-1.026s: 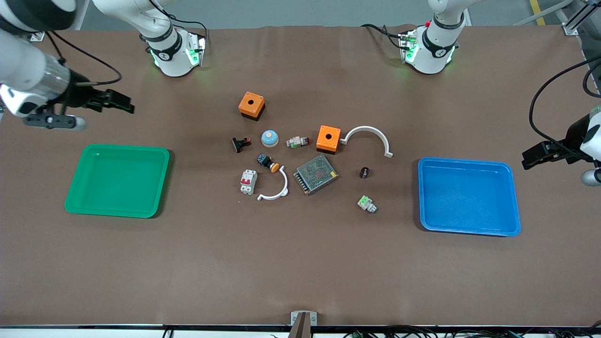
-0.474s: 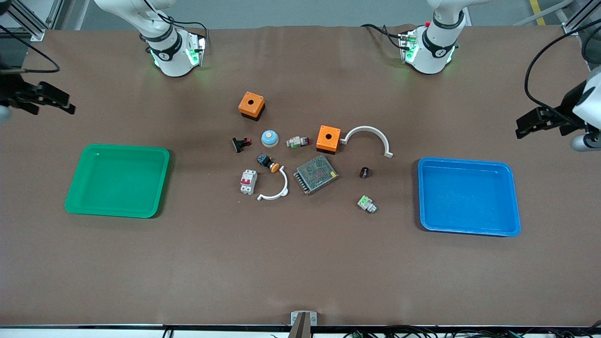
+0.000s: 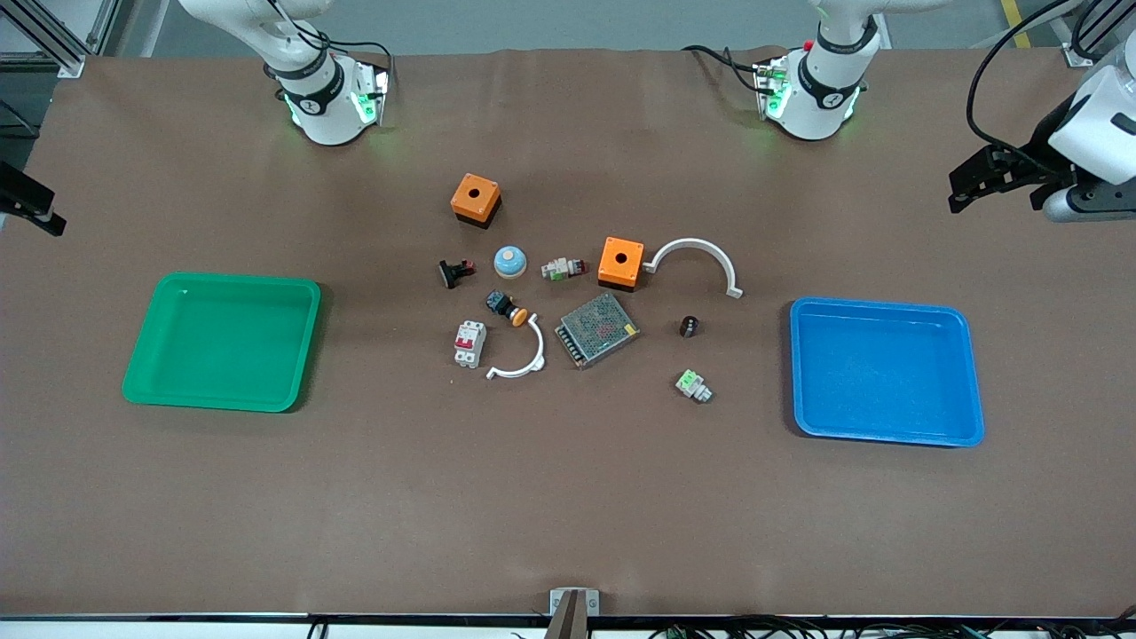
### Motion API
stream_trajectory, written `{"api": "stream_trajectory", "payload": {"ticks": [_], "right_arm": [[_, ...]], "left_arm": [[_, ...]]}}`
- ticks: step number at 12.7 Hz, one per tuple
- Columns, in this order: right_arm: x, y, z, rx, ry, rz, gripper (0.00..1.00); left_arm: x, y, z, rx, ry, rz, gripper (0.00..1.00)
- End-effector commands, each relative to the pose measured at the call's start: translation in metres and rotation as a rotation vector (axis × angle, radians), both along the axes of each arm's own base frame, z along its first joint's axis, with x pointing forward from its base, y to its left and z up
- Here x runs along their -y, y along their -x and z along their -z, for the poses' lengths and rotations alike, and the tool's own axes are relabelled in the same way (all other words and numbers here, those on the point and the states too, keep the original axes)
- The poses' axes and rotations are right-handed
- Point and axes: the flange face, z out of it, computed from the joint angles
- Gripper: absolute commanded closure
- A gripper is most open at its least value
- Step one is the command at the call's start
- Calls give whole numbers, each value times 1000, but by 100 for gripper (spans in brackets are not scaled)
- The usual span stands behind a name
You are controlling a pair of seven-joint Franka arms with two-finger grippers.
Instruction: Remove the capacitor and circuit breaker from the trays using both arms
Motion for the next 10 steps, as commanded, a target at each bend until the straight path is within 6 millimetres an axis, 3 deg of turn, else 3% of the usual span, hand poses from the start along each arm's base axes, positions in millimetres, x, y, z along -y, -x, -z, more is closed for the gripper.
{"api": "stream_trajectory", "payload": {"ticks": [1, 3, 5, 10], "right_arm": [[-24, -10, -6, 2, 9, -49, 0], [-31, -11, -4, 2, 8, -59, 0], [-24, -10, -6, 2, 8, -51, 0], [-27, -10, -6, 3, 10, -58, 0]], "left_arm": [[-1, 4, -2, 5, 21, 17, 0], [-1, 5, -3, 0, 21, 24, 0], [1, -1, -4, 4, 20, 31, 0], [0, -1, -21, 36, 23, 13, 0]]}}
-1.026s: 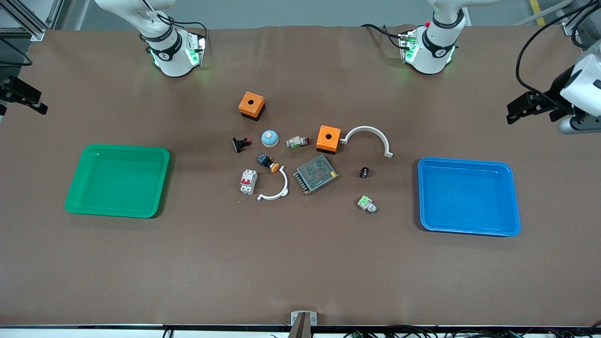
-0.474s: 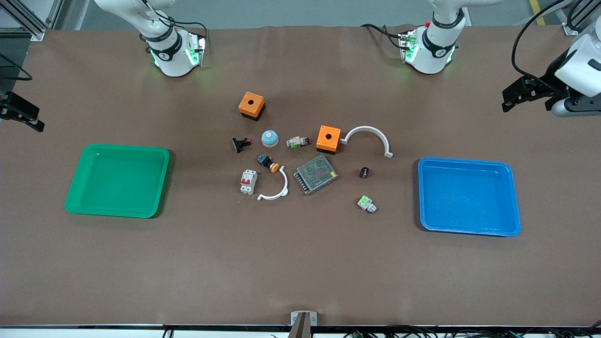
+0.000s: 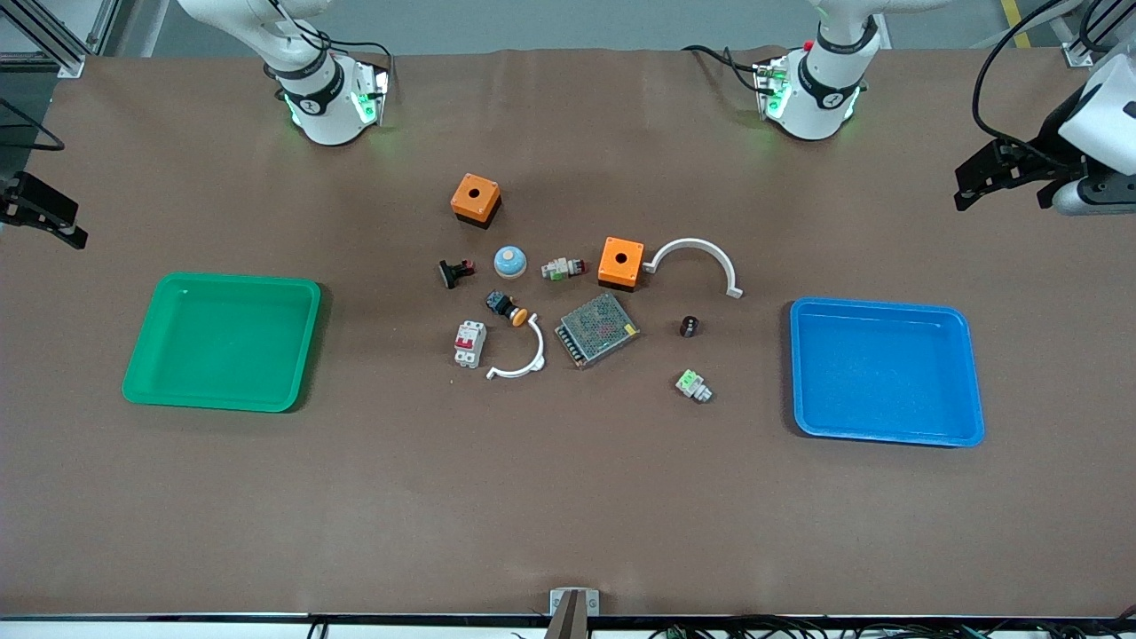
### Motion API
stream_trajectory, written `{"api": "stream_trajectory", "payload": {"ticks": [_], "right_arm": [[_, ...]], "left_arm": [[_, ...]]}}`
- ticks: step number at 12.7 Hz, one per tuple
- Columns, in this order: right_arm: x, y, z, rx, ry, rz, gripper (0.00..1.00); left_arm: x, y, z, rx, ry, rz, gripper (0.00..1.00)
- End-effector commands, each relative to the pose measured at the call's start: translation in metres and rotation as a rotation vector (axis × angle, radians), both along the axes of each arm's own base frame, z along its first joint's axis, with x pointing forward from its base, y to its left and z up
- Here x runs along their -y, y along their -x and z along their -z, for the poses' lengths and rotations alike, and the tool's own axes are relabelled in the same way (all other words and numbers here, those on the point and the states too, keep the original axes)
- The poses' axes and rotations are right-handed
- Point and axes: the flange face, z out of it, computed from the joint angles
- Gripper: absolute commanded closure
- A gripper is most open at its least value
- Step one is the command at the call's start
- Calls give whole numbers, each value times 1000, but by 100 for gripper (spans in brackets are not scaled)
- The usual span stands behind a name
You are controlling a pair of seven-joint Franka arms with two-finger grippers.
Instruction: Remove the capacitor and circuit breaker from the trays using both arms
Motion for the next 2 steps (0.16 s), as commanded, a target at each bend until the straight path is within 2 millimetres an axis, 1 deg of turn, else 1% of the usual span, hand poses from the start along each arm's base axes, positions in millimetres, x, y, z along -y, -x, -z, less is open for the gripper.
{"api": "stream_trajectory", "payload": {"ticks": [1, 2], "right_arm": [[3, 0, -4, -1, 7, -8, 0], [3, 0, -4, -1, 6, 0, 0]], "left_arm": [[0, -1, -8, 6, 20, 1, 0], [-1, -1, -6, 3, 19, -1, 0]]}}
